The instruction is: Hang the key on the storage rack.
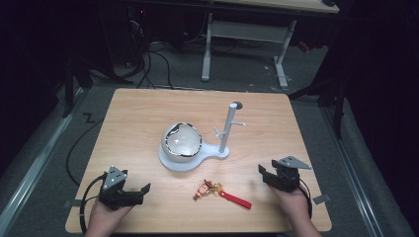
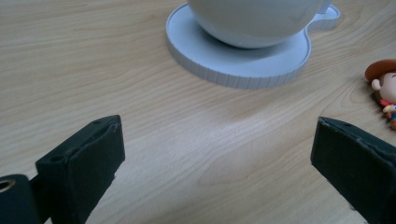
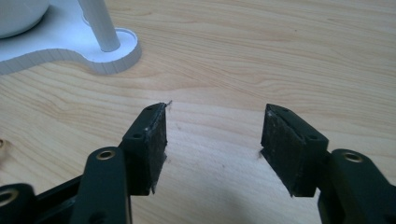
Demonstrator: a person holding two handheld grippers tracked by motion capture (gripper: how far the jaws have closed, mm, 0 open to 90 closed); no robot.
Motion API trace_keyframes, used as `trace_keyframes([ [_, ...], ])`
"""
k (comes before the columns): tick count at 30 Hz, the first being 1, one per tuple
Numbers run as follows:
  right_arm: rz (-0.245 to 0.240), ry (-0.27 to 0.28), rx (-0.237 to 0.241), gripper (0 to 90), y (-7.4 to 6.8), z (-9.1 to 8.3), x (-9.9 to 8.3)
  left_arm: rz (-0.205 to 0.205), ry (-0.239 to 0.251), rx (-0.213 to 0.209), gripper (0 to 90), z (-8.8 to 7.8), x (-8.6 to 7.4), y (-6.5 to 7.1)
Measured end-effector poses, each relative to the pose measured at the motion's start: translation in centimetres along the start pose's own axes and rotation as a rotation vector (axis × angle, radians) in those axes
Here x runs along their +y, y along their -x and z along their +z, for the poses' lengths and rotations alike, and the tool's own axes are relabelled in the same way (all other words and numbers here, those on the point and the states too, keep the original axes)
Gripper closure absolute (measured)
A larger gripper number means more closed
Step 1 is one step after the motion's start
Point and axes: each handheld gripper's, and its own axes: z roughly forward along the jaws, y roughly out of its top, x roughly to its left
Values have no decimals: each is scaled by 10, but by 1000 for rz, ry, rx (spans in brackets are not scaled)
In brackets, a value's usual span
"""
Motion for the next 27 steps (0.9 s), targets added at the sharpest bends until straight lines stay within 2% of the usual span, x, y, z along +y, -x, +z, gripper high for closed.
trace_keyframes([
  [4,8,-5,-4,382,7,-8,-10,-6,-10,-30,38,12,8,3],
  [8,6,-9,-7,379,13,-13,-16,32,-19,-35,38,21,13,9],
  [11,7,-18,-12,378,14,-14,-16,29,-17,-40,38,21,14,9],
  [13,-2,-29,-28,425,11,-14,-15,24,-13,-39,38,19,14,9],
  [16,-25,-58,-60,475,7,-13,-12,19,1,-43,38,15,15,11],
  [20,-60,-96,-23,493,2,-13,-9,39,-2,-35,38,15,16,13],
  [22,-71,-111,7,498,1,-12,-6,39,-24,-28,37,14,16,12],
  [24,-95,-128,21,494,-1,-12,-3,35,-66,-19,25,13,16,11],
  [27,-137,-176,1,474,-7,-13,0,33,-73,-18,7,11,16,12],
])
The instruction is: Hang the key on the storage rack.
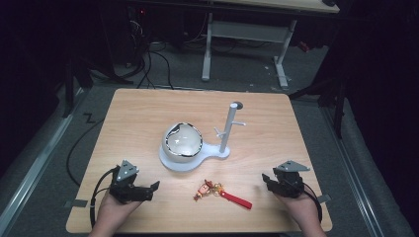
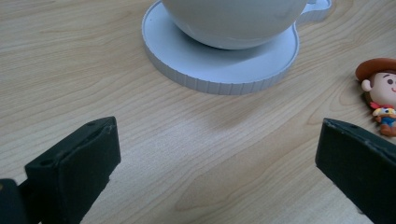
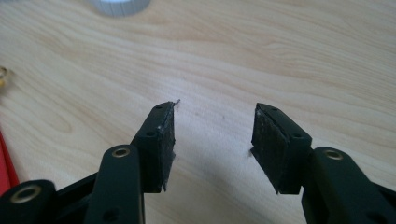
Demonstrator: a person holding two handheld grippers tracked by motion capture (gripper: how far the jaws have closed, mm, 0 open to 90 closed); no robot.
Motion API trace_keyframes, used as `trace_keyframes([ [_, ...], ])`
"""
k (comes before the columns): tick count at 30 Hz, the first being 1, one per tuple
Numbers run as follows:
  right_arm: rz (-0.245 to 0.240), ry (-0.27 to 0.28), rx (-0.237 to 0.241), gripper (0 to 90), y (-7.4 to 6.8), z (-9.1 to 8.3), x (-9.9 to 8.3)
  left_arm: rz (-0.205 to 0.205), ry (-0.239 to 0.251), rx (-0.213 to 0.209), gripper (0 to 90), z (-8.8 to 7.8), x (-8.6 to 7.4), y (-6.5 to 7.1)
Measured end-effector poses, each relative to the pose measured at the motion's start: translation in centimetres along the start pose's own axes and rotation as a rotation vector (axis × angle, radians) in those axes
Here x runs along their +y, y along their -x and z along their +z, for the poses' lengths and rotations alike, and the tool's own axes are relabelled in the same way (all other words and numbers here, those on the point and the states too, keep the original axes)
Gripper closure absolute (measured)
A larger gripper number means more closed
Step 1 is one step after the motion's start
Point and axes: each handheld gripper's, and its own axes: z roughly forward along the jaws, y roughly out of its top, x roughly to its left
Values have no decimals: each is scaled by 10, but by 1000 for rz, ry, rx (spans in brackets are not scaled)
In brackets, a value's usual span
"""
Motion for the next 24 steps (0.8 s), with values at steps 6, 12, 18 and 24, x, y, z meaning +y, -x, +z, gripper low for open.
trace_keyframes([
  [6,-38,-141,28,458,-4,6,9,-4,-12,11,7,1,-3,-4],
  [12,-17,-284,43,521,1,5,27,-41,5,-1,7,-3,-5,-12],
  [18,2,-464,49,543,10,8,41,-50,1,-9,7,-2,-6,-15],
  [24,-39,-628,14,558,10,10,51,-35,-15,-22,7,-1,-9,-13],
])
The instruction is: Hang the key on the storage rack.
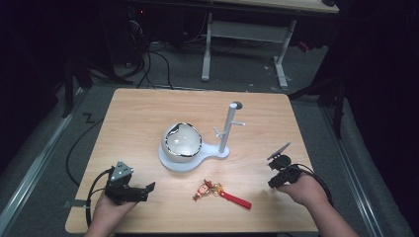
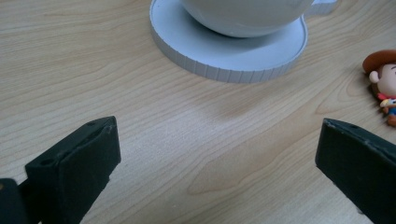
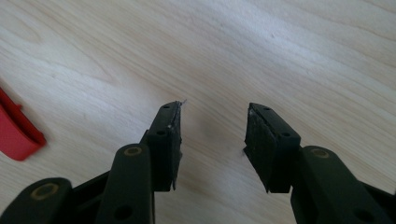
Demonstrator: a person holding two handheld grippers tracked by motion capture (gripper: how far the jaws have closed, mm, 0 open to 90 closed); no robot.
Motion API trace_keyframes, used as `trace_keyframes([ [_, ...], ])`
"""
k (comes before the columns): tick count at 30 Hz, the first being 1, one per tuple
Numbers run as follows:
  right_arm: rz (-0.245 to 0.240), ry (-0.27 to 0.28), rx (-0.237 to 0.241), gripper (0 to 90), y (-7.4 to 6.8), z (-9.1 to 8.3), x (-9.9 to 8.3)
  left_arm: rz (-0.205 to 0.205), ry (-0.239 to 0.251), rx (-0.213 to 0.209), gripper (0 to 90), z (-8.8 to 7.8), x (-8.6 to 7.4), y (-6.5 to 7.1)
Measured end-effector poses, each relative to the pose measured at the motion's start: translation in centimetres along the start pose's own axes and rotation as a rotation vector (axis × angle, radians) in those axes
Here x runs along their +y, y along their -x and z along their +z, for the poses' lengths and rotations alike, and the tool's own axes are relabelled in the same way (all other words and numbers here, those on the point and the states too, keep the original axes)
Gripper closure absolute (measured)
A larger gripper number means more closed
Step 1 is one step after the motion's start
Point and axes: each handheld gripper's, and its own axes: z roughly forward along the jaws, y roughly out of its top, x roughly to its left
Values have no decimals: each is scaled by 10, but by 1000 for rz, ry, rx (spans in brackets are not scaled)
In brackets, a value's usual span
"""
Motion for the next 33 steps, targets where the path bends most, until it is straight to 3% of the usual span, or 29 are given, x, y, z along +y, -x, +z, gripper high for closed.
trace_keyframes([
  [4,-35,-67,-57,557,0,-6,4,-31,19,-14,7,-2,1,-4],
  [6,-37,-85,-52,554,0,-9,4,-58,23,-36,8,-1,0,-5],
  [9,-69,-125,-60,541,-3,-12,3,-43,-20,-37,9,4,-1,-5],
  [12,-106,-105,-87,524,-4,-17,2,-29,-24,-44,8,4,3,-4],
  [15,-136,-97,-74,524,-7,-23,-2,-42,-3,-56,9,2,5,-4],
  [17,-132,-101,-58,524,-9,-25,-1,-36,-16,-55,9,3,4,-4],
  [20,-165,-99,-52,531,-16,-26,4,-28,-33,-54,9,6,1,-3],
  [22,-179,-97,-65,524,-22,-26,7,-21,-32,-60,9,7,3,-2],
  [26,-216,-99,-35,508,-35,-25,12,-39,-25,-70,9,7,2,0],
  [28,-244,-108,-34,487,-43,-24,17,-22,-40,-74,9,8,0,2],
  [31,-263,-72,-17,475,-57,-25,24,-6,-37,-68,9,7,2,1],
  [33,-278,-76,-10,455,-63,-22,27,-27,-25,-76,9,7,4,0],
])
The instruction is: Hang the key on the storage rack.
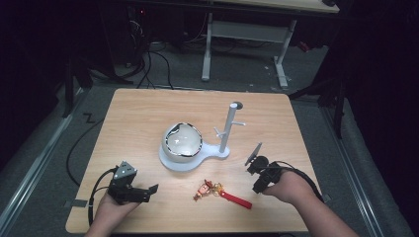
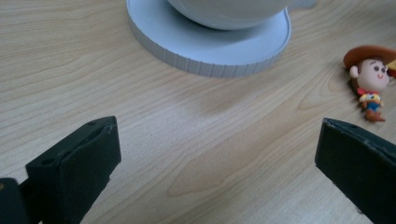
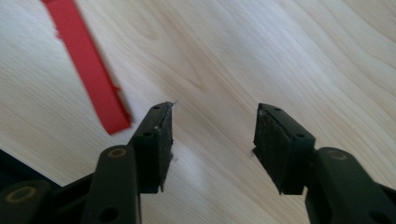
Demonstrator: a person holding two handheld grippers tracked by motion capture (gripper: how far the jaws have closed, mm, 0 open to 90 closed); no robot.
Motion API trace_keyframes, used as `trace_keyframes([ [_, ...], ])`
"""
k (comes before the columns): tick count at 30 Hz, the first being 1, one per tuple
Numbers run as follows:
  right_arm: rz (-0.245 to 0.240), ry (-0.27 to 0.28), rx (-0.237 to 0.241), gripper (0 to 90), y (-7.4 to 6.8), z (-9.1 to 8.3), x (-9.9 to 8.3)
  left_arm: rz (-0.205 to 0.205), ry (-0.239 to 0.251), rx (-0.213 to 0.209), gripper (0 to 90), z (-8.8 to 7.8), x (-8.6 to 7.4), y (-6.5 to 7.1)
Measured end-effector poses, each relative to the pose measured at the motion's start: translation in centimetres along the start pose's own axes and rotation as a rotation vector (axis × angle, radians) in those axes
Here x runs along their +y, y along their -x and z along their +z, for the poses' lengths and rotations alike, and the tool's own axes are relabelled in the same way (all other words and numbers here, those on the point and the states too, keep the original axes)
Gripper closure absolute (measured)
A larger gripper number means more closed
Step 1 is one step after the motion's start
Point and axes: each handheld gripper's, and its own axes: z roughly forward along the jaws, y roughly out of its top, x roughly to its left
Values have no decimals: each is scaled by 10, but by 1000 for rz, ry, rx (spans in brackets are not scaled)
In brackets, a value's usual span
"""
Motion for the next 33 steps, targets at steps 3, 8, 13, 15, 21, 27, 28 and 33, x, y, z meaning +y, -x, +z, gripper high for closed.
trace_keyframes([
  [3,-30,-22,15,446,-11,5,8,6,-10,-1,10,1,-1,1],
  [8,-68,-7,30,446,-25,7,24,9,2,-4,13,0,2,-3],
  [13,-122,-6,54,449,-44,14,39,7,-6,-12,16,1,0,-3],
  [15,-131,0,68,454,-50,17,45,21,-6,-8,17,0,1,-2],
  [21,-195,-20,87,510,-69,29,56,-2,3,-27,35,-1,3,-4],
  [27,-254,-24,74,544,-76,36,67,3,15,-20,68,-5,3,-4],
  [28,-257,-27,73,550,-77,37,68,9,16,-16,70,-5,2,-5],
  [33,-287,-41,103,711,-80,38,74,4,19,-8,74,-6,0,-7],
])
